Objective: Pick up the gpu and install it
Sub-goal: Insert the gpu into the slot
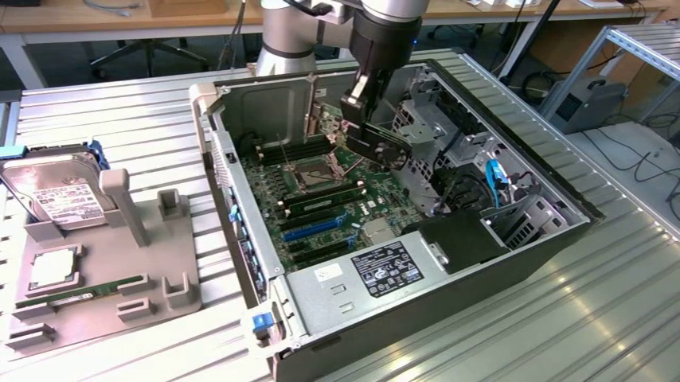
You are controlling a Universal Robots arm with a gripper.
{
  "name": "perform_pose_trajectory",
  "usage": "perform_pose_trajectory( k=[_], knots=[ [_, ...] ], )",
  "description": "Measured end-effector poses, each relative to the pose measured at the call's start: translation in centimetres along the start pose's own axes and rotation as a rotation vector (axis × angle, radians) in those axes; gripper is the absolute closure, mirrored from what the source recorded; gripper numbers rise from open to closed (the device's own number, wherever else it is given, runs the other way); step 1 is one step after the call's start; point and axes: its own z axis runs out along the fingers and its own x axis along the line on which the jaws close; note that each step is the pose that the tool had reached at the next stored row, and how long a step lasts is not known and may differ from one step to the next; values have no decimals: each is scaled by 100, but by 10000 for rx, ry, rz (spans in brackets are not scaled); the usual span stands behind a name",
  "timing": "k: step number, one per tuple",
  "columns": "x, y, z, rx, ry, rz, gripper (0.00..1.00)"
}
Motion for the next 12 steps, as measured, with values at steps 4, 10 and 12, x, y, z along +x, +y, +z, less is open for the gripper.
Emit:
perform_pose_trajectory(
  k=[4,10,12],
  knots=[
    [0,0,2,-2,1,-108,73],
    [0,0,3,-6,4,-282,73],
    [0,0,4,-7,5,-346,73]
  ],
)
